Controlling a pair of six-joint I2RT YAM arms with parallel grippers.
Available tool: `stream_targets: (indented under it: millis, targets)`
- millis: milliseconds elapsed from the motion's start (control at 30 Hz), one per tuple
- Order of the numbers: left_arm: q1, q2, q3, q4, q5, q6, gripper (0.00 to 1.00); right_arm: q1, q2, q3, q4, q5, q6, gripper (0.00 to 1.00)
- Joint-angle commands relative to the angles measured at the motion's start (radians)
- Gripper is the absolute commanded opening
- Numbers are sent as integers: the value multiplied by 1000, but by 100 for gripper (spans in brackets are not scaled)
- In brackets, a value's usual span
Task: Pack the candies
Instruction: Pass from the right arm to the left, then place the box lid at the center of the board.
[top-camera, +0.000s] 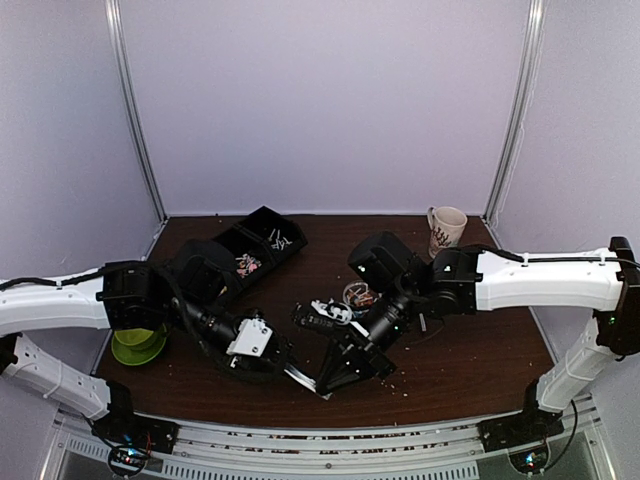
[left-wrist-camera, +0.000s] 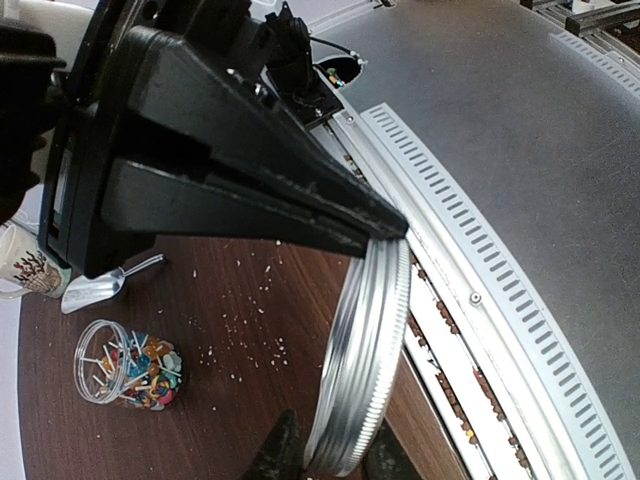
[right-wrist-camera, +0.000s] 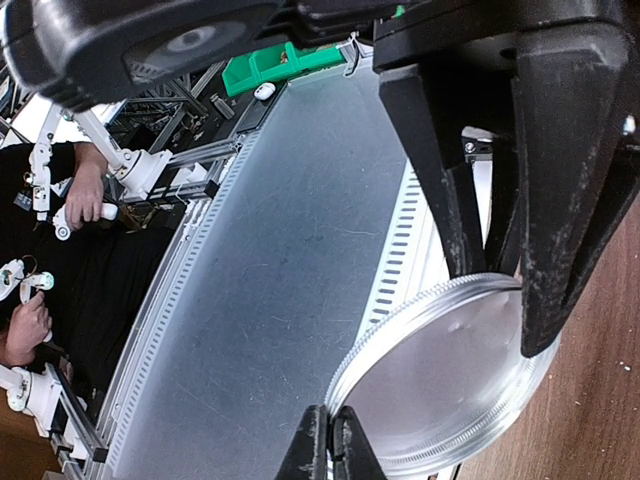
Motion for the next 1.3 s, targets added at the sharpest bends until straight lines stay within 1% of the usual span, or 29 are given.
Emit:
stream_targets:
  millis: [0, 100, 167, 200, 333, 433, 467, 500, 533, 633, 733, 800, 900, 1067, 1267]
  targets:
    - [-5, 8, 28, 10, 29, -2, 18, -8, 5, 14, 0, -8, -11, 4]
    - [-5, 15, 34, 1, 34, -1, 12, -9, 6, 13, -6, -2, -17, 7]
    - [-5, 22, 41, -8, 35, -4, 10, -11, 9, 14, -10, 2, -18, 10]
    - [-5, 27, 45, -12, 35, -5, 10, -11, 11, 16, -14, 5, -19, 13]
    - [-4, 35, 52, -18, 19, -19, 10, -22, 4, 19, -26, 26, -21, 34]
    - [-5, 43, 54, -13, -4, -42, 12, -43, -25, 10, -22, 61, -11, 53]
    - [-5, 46, 56, -9, -14, -53, 12, -52, -37, 6, -24, 77, -9, 69]
    - [-5, 49, 56, -5, -26, -68, 13, -64, -51, 0, -24, 97, -4, 96]
    - [-4, 52, 57, 0, -37, -80, 13, -76, -66, -5, -24, 118, 2, 100]
    - [-1, 67, 58, 9, -63, -117, 13, -125, -123, -25, -18, 208, 44, 100]
    - [10, 92, 67, 17, -64, -167, 14, -167, -174, -46, -26, 343, 74, 100]
    - [28, 117, 77, 13, -40, -198, 14, -195, -203, -62, -27, 426, 94, 100]
    - [52, 174, 109, -19, -6, -233, 15, -228, -233, -83, -34, 507, 113, 100]
    - [97, 274, 156, -38, 57, -300, 16, -242, -263, -100, -59, 600, 120, 100]
    - [169, 372, 205, -49, 156, -379, 16, -262, -296, -132, -39, 731, 162, 100]
